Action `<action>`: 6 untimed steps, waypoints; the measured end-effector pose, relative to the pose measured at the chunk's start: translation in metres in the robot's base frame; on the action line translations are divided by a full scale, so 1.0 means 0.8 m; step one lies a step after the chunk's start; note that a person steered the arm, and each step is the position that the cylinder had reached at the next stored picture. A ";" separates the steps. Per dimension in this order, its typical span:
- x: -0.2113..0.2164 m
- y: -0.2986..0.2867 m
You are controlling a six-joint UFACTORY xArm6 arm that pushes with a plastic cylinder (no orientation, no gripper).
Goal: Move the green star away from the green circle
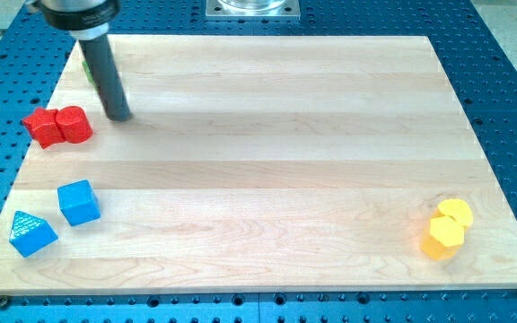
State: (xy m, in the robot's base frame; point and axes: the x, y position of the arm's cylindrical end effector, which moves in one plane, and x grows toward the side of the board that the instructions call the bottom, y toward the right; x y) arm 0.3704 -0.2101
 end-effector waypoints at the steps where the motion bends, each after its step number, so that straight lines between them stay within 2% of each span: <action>1: -0.018 -0.045; 2: -0.067 -0.093; 3: -0.101 -0.085; 5: -0.039 0.198; 6: -0.037 0.144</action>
